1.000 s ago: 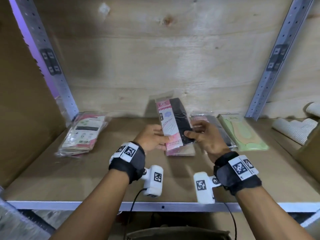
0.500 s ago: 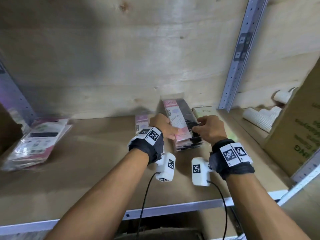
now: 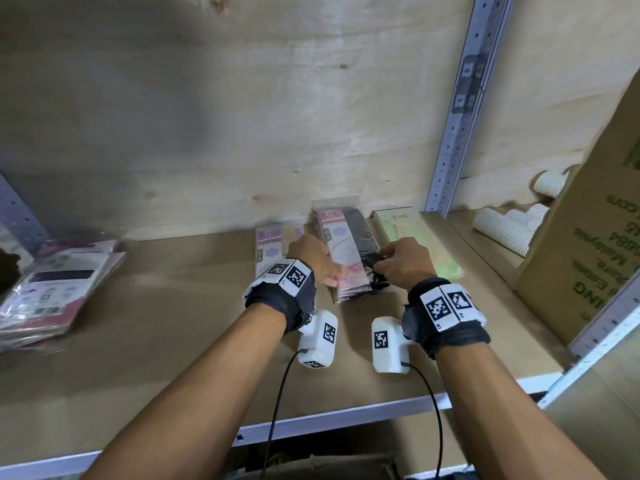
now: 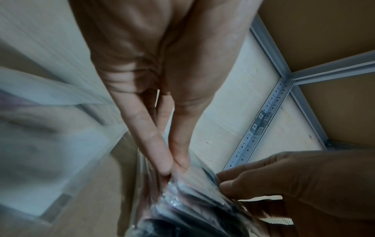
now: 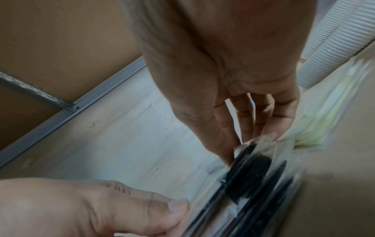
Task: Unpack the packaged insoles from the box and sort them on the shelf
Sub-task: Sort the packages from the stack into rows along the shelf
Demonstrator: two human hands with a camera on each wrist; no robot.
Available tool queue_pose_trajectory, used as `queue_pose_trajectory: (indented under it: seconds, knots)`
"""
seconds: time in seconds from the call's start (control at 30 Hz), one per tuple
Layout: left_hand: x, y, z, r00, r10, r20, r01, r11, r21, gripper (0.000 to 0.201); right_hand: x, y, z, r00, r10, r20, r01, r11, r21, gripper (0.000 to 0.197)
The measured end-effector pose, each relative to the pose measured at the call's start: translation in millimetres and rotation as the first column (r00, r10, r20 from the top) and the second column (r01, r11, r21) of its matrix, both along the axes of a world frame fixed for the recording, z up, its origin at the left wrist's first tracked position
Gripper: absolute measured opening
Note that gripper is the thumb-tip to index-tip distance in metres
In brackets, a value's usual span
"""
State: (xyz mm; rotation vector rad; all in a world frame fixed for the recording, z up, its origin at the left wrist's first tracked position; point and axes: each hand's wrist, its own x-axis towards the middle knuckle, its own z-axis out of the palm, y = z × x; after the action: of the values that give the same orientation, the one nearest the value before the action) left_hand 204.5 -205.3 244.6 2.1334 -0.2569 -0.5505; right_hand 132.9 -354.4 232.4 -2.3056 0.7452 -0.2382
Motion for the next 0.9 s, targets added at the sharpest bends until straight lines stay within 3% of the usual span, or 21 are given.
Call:
queue_pose_trajectory:
  seconds: [0.17, 0.27, 0.4, 0.53, 0.67, 0.9]
  knots:
    - [2.6, 2.9, 0.6, 0.999, -0.027, 0.036, 0.025, 0.997, 0.067, 0.063, -1.4, -0.4, 4.1, 1.000, 0.004, -0.008, -0.004, 1.000, 0.003, 0.032]
    - [4.3, 15.2, 3.6, 0.992, -0.056, 0.110, 0.045, 0.994, 0.099, 0.067, -4.6, -3.8, 9.6, 1.000, 0.007, -0.001, -0.007, 1.000, -0.023, 0.045]
    - [3.7, 50.2, 10.9, 0.972, 0.027, 0.234, -0.036, 0.999, 0.035, 0.055, -8.8, 0.9, 20.7, 0.999, 0.007, 0.041, -0.004, 0.998, -0.070, 0.045]
    - [-4.9, 98.8, 12.5, 0.960, 0.142, 0.241, -0.121, 0.988, -0.101, 0.025, -12.7, 24.0, 29.3, 0.985, 0.046, 0.166, -0.025, 0.992, -0.127, 0.028]
    - [-22.0, 159.1, 14.0, 0.940, 0.208, 0.269, -0.176, 0.975, -0.139, 0.020, -15.4, 65.0, 33.2, 0.928, 0.206, 0.310, -0.176, 0.977, -0.122, 0.011]
    - [-23.7, 270.2, 17.4, 0.866, 0.434, 0.250, -0.396, 0.899, -0.187, 0.005, 4.8, 164.5, 26.9, 0.825, 0.462, 0.326, -0.531, 0.832, 0.165, 0.004]
